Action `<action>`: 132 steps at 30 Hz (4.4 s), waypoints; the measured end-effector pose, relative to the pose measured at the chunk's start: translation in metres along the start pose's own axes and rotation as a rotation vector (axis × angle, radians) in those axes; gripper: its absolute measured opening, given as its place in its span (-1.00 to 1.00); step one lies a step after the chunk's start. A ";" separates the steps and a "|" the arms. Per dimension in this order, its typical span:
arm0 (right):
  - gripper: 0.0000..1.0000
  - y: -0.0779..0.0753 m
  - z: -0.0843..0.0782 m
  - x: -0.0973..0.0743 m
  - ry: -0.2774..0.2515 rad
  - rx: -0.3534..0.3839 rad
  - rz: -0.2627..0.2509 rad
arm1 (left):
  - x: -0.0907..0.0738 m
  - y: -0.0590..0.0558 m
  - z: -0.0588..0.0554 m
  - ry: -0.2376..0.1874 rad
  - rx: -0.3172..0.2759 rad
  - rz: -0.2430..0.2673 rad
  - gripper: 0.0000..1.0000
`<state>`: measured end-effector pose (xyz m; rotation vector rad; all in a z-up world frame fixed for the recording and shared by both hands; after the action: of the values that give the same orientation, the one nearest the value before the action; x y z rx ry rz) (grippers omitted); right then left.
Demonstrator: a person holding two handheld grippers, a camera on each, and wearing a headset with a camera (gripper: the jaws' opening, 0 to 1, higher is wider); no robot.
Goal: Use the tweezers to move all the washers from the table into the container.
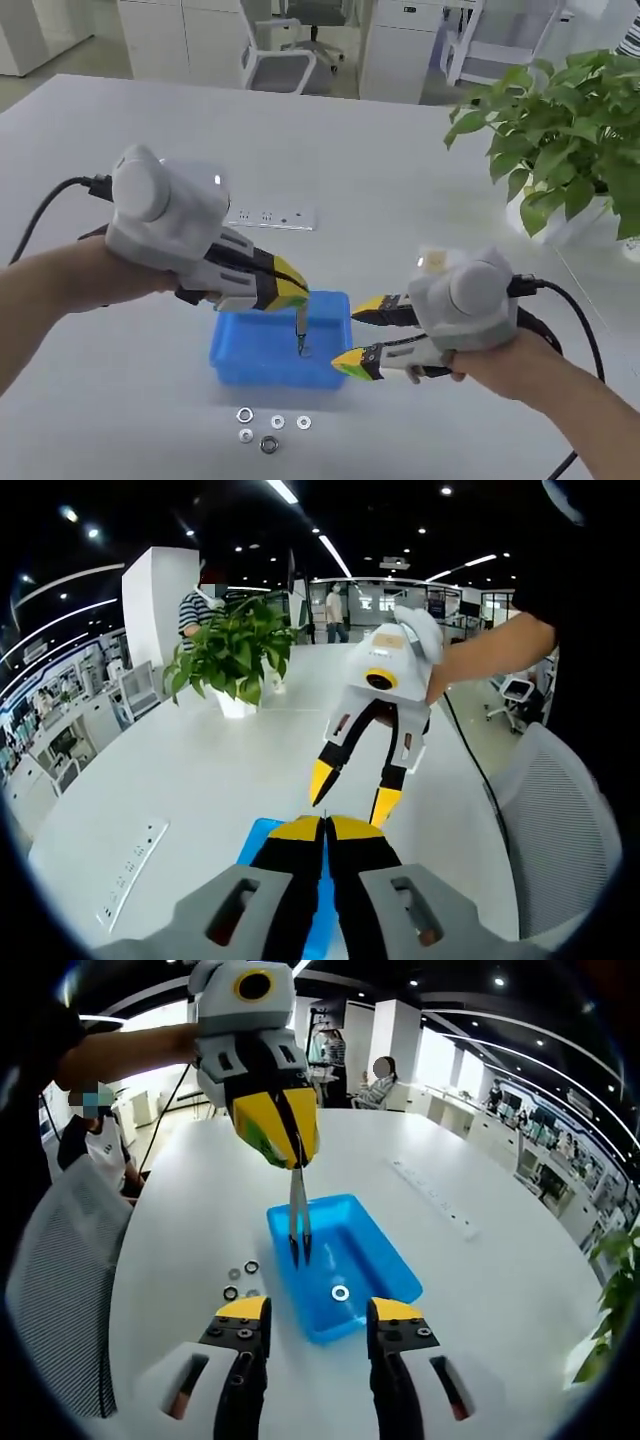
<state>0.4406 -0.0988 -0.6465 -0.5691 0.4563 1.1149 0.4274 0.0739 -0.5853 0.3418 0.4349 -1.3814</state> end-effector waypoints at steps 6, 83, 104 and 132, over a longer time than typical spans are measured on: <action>-0.07 0.008 -0.005 -0.010 0.001 0.027 -0.017 | -0.006 -0.008 0.002 0.001 0.006 0.006 -0.90; 0.45 0.065 -0.032 -0.019 0.017 0.066 0.004 | 0.019 -0.073 -0.060 0.056 -0.013 -0.048 -0.89; -0.03 0.071 -0.024 0.003 -0.028 -0.034 0.114 | 0.022 -0.073 -0.059 0.063 -0.005 -0.072 -0.90; -0.69 0.086 -0.011 0.054 -0.011 -0.227 0.309 | 0.022 -0.074 -0.058 0.070 -0.017 -0.100 -0.90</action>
<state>0.3804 -0.0397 -0.7051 -0.7061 0.4200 1.4773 0.3518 0.0710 -0.6446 0.3593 0.5269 -1.4652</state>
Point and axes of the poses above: the centre of the closed fingertips' face, and the gripper's own axes: x roughly forward along the fingers, y roughly to its left, z roughly out of its top, the point moved 9 cm from there along -x, roughly backward along the fingers, and after that the axes turned 10 degrees about -z, right-handed, at the moved point
